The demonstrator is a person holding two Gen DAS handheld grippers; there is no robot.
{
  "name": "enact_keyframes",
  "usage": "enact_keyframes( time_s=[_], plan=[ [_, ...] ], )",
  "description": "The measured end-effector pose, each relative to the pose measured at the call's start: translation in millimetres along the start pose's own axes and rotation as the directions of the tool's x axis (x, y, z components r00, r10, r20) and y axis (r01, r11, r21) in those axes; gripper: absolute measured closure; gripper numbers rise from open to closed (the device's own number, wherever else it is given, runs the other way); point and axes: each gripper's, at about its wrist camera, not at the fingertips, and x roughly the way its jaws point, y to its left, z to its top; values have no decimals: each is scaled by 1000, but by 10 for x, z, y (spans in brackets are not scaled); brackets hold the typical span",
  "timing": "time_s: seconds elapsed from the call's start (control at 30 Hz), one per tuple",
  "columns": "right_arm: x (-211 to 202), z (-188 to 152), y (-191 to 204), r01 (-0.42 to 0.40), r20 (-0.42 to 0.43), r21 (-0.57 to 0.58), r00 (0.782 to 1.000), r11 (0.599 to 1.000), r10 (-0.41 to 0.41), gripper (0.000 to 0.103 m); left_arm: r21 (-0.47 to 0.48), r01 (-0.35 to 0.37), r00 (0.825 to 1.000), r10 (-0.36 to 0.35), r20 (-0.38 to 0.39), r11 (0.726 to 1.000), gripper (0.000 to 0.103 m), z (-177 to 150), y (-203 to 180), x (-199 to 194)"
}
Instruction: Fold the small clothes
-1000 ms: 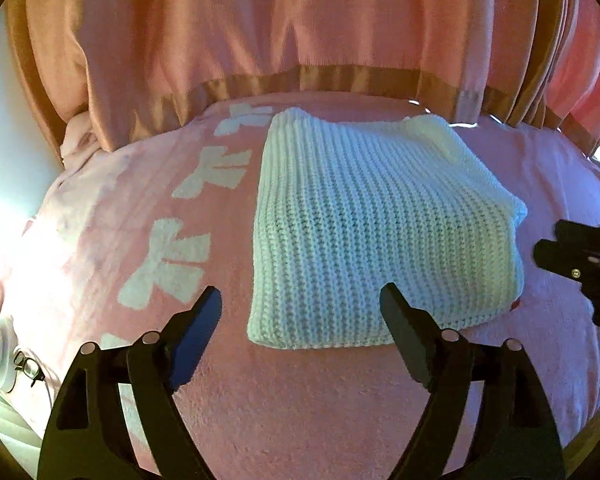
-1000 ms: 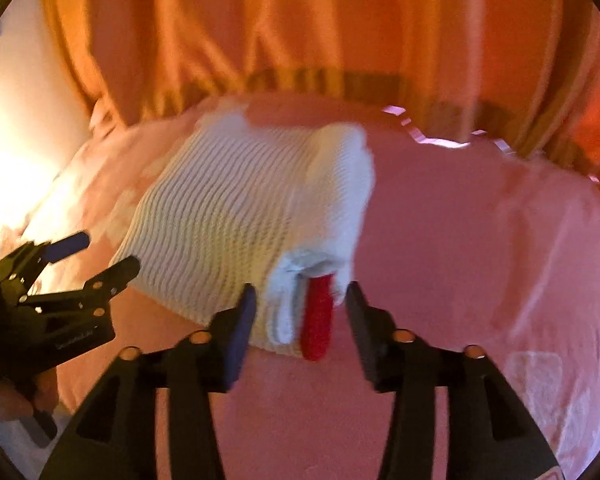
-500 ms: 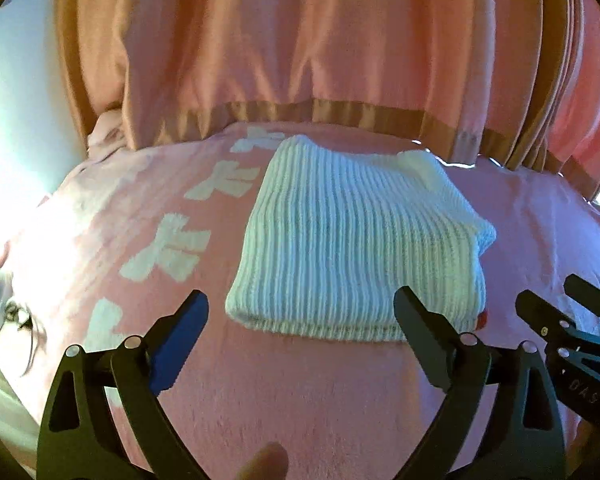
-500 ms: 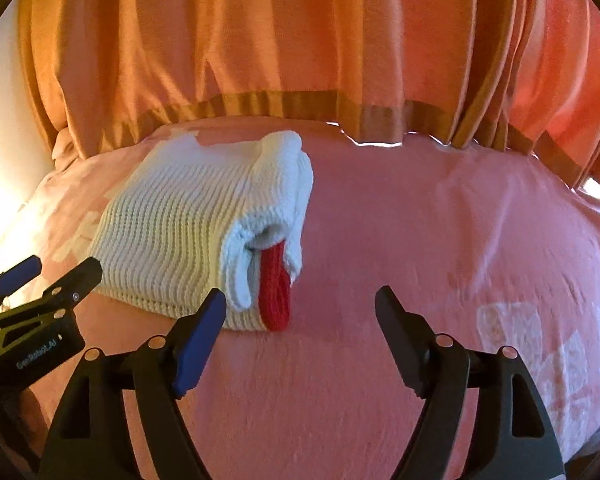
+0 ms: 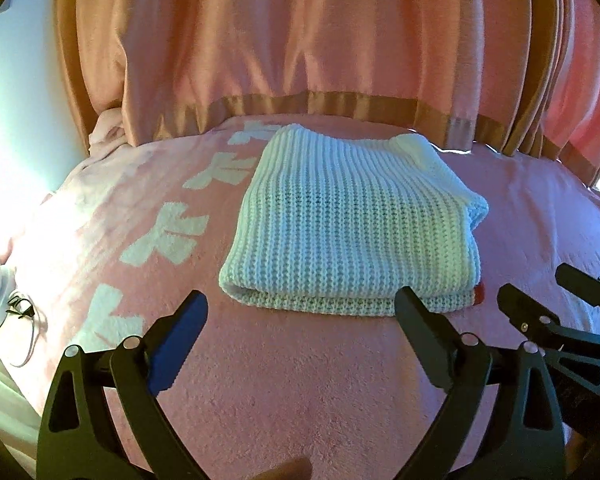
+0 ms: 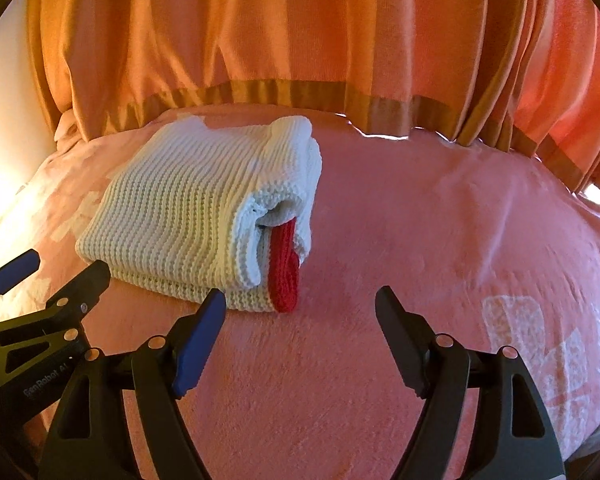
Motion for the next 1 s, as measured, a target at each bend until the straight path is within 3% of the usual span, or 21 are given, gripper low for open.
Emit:
enact_keyframes(
  time_s=[0.4, 1.0],
  plan=[
    [31, 13, 21, -7, -7, -6, 1000, 1000, 7, 29, -13, -26, 999, 26, -31, 1000, 9, -22, 36, 84],
    [25, 0, 51, -7, -5, -7, 1000, 1000, 7, 28, -15, -53, 999, 53, -13, 998, 11, -15, -9, 84]
  ],
)
